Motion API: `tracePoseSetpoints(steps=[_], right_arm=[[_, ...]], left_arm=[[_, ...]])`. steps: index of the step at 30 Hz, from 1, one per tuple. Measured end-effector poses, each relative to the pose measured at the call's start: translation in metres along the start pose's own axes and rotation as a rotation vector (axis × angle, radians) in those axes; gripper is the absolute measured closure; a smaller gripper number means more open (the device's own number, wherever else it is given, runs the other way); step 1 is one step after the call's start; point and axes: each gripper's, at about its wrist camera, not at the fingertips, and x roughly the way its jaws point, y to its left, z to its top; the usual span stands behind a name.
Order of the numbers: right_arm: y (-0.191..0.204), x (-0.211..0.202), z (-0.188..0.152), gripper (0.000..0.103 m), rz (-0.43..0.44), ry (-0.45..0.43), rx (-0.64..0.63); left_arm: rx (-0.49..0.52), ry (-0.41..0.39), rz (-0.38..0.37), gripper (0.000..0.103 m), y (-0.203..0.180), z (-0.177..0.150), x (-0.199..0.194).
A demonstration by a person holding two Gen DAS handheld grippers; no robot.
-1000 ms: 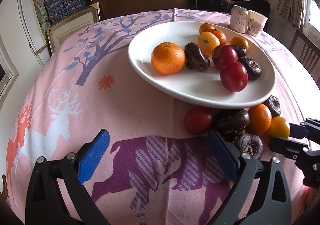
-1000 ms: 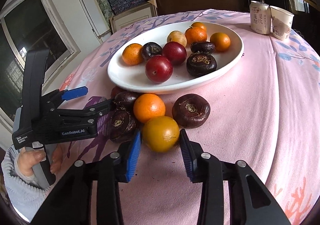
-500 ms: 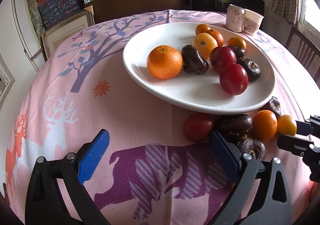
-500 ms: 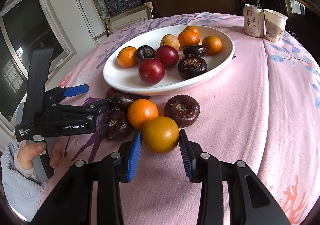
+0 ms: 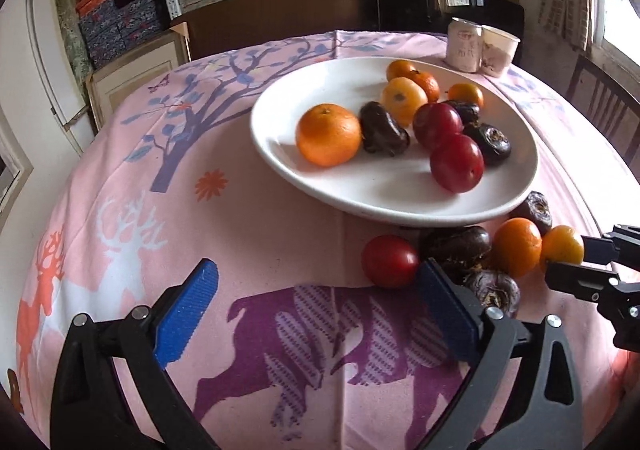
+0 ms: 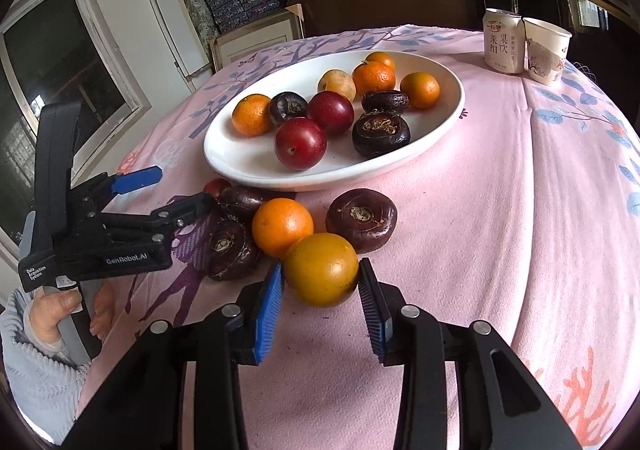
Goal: Organize fruits
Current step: 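Grasp a red plum with the left tool while the right tool grasps a yellow plum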
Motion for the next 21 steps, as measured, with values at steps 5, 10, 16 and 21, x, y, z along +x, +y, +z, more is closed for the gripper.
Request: tracePoseSetpoints(steps=[5,10,16,21], right_arm=[[0.001,0.0,0.0,0.065,-0.002,0.001,-0.007],[0.001,0.0,0.0,0.065,-0.003,0.001,-0.006],[0.001,0.001,0.0,0.065,-0.004,0.004,-0.011],[0.002,0.0,-0.001,0.065,-0.001,0.0,-0.013]], left_arm=[[0.009,-0.006,-0.057,0.031,-0.003,0.004,0.002],[0.064,0.035,-0.115,0.068,-0.019,-0.002,0.009],[0.028,0.036,-0.154,0.069,-0.014,0.003,0.014],[0.05,0.033,-0.136,0.071,-0.02,0.002,0.012]])
